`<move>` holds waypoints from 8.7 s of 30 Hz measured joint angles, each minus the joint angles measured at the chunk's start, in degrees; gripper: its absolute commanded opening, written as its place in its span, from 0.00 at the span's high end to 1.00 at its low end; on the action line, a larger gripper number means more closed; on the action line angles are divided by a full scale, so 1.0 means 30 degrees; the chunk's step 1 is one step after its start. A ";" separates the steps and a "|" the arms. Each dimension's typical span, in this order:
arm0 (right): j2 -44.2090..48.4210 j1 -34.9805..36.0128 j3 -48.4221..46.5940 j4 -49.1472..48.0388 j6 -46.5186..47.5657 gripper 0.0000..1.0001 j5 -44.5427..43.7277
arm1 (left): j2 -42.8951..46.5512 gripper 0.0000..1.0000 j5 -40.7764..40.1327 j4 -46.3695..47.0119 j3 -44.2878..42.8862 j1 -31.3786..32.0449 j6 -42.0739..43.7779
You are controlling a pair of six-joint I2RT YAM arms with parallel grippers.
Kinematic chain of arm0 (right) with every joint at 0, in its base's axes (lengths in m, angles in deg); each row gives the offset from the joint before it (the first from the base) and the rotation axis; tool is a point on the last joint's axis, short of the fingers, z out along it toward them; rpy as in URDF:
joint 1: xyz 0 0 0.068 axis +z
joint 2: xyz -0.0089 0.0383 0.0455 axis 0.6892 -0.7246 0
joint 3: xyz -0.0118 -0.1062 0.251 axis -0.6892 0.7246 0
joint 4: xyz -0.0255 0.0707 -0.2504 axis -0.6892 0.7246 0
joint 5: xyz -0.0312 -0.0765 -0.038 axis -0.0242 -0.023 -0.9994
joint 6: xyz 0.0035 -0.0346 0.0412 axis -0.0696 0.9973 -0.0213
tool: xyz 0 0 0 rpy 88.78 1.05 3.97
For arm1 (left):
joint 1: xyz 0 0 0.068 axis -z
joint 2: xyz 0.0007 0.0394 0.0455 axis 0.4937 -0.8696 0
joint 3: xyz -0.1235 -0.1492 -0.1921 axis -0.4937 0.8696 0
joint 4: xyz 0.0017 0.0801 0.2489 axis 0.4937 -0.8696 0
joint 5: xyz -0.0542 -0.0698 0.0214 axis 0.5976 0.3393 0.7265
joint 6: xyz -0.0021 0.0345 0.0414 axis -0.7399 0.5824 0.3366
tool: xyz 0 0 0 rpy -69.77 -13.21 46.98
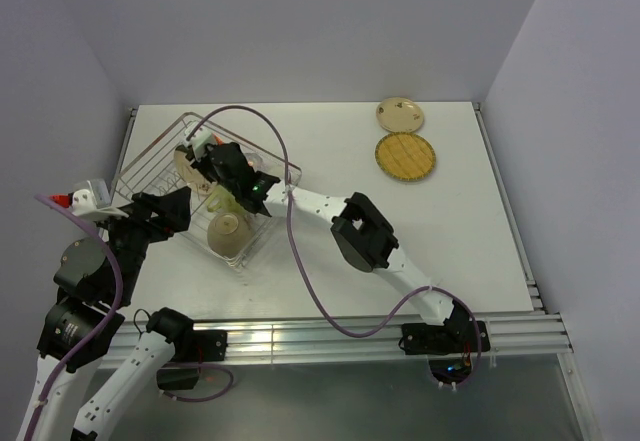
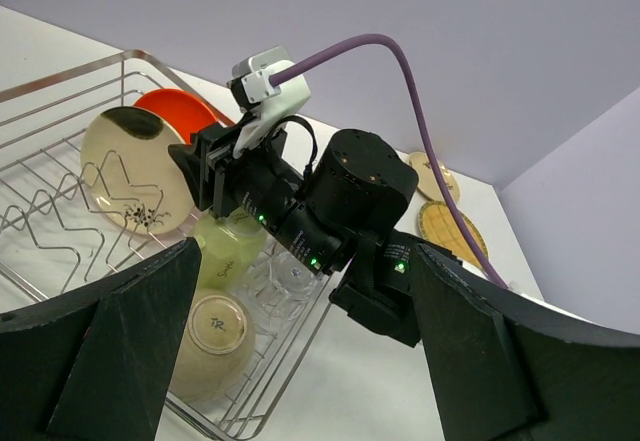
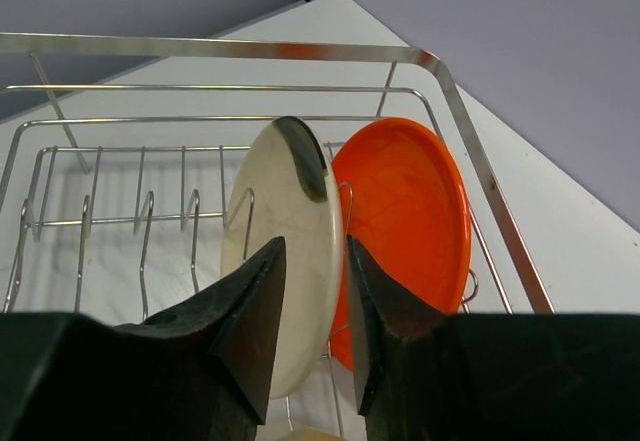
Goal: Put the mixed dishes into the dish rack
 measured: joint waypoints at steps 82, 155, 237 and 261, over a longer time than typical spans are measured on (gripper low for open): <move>1.0178 -2.4502 2.1966 0.0299 -2.2535 1.00 1.3646 | -0.9959 0.01 0.9865 1.4972 0.5931 0.2062 -0.7817; 2.0859 -1.5999 2.0786 0.4860 -1.0557 0.52 2.5223 | -1.6021 1.00 1.3661 1.7464 0.3657 0.2382 -0.7184; 0.1464 0.0867 -0.0852 0.3468 0.1020 0.99 -0.1275 | 0.1056 0.01 -0.1020 -0.0321 0.0233 0.2164 -0.1115; 0.0605 0.1144 -0.0627 0.2382 0.0743 0.58 -0.0350 | 0.1217 0.01 -0.0940 -0.0408 0.0634 0.2164 -0.2477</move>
